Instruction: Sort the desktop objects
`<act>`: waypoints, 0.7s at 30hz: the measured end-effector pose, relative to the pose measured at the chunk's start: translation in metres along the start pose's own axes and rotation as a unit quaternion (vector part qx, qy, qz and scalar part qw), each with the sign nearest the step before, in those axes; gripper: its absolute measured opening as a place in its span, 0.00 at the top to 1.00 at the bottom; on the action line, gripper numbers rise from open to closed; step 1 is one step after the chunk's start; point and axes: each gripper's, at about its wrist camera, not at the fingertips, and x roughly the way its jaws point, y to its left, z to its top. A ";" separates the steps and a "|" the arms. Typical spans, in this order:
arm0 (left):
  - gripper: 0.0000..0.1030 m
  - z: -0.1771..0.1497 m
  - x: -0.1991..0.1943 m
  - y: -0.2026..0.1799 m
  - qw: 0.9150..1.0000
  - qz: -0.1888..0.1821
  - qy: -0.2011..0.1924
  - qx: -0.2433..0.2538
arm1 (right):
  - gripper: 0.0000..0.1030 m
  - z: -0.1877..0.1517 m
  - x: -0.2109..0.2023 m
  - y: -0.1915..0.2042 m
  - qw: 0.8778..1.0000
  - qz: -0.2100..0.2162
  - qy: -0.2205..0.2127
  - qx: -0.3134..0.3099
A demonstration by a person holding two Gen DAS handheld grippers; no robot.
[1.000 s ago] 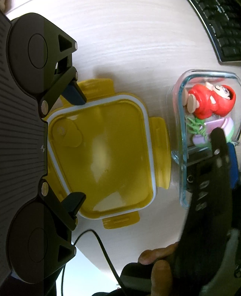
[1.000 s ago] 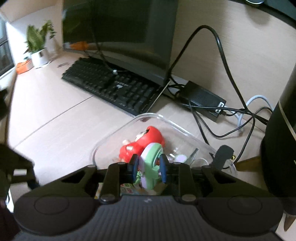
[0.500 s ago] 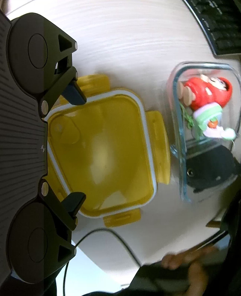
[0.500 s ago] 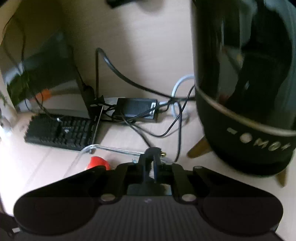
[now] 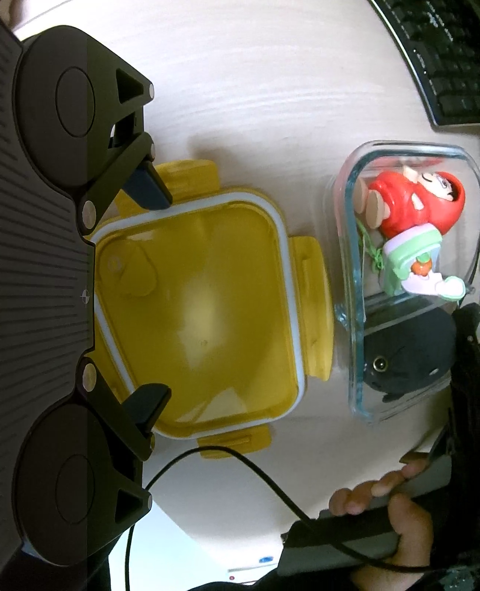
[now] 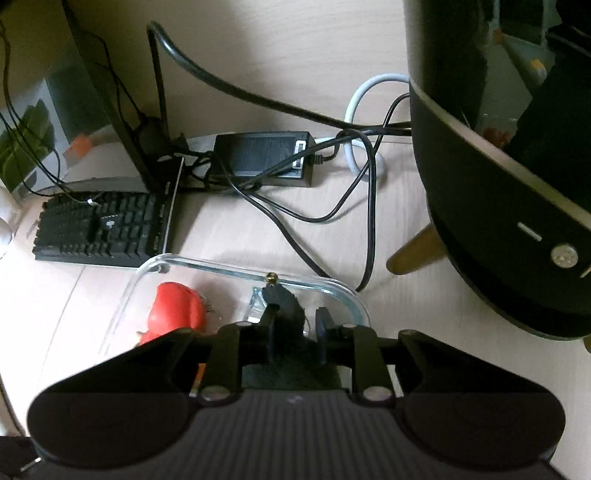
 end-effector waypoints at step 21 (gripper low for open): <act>0.01 0.002 -0.016 0.002 1.000 0.000 -0.023 -0.001 | 0.91 0.012 -0.045 0.020 0.994 -0.015 -0.053 -0.091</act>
